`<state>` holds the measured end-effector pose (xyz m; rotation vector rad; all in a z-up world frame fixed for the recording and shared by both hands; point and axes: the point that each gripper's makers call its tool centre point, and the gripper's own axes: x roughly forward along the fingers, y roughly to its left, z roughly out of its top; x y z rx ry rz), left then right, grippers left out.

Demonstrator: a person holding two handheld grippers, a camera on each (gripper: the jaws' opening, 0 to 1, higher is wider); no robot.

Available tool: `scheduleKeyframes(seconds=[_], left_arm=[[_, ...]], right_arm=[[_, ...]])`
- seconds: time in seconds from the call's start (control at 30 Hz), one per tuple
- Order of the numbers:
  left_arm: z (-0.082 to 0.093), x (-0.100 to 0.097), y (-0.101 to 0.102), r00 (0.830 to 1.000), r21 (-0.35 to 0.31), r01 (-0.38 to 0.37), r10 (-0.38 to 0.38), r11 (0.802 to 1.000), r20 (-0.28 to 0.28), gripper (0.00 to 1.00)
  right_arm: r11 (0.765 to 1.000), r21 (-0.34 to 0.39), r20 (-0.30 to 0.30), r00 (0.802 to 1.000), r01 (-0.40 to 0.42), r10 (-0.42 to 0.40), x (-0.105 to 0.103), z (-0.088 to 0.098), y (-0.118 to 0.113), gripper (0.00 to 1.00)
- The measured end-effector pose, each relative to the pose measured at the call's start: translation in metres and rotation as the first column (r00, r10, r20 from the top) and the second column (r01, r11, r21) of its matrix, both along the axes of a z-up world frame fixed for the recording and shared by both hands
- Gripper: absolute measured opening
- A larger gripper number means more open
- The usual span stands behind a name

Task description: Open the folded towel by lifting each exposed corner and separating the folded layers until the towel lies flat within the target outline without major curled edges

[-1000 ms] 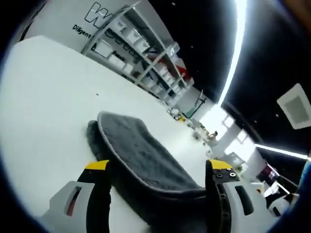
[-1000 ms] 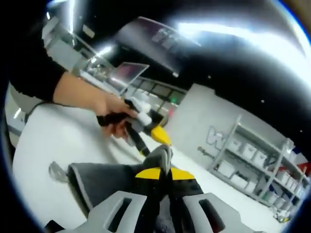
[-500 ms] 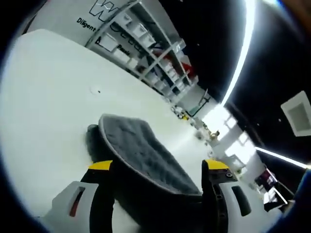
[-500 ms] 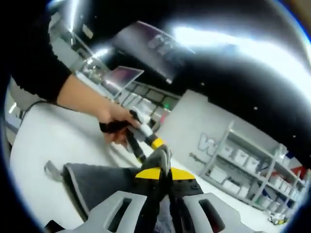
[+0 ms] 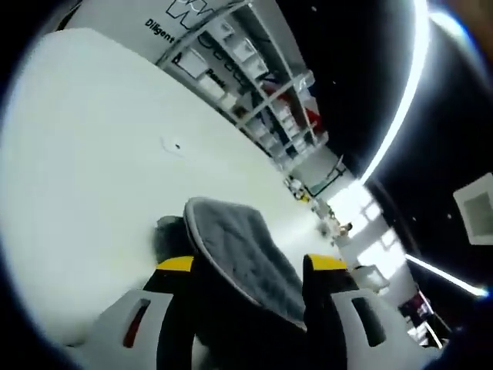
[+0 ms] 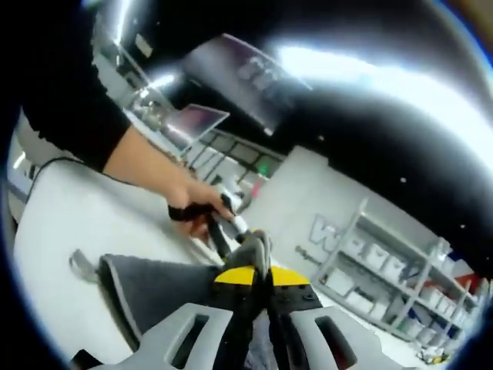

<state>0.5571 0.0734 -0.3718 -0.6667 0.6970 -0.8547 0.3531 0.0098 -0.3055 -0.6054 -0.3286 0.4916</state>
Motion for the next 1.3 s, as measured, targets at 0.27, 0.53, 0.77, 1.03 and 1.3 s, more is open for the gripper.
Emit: scheduleKeyframes(seconds=[0.27, 0.53, 0.77, 1.03, 1.3], left_arm=[[-0.003, 0.023, 0.004, 0.998, 0.031, -0.055, 0.054, 0.998, 0.010, 0.32], [-0.009, 0.045, 0.012, 0.993, 0.119, -0.117, 0.114, 0.986, 0.036, 0.23], [-0.007, 0.046, 0.012, 0.993, 0.169, -0.113, 0.104, 0.979, 0.063, 0.08], [-0.007, 0.042, 0.009, 0.991, 0.247, -0.109, 0.086, 0.963, 0.103, 0.05], [-0.003, 0.042, 0.005, 0.988, 0.316, -0.094, 0.048, 0.944, 0.149, 0.05]], right_arm=[[1.000, -0.018, 0.017, 1.000, 0.001, 0.000, -0.003, -0.001, 0.000, 0.00], [1.000, -0.011, 0.022, 1.000, 0.000, 0.001, -0.007, 0.001, -0.004, 0.00], [1.000, -0.006, 0.015, 1.000, -0.007, 0.007, -0.007, 0.000, -0.004, 0.00], [1.000, -0.003, 0.015, 1.000, -0.008, 0.008, -0.010, 0.000, -0.006, 0.00], [1.000, -0.008, -0.006, 1.000, -0.018, 0.018, -0.014, -0.004, -0.005, 0.00]])
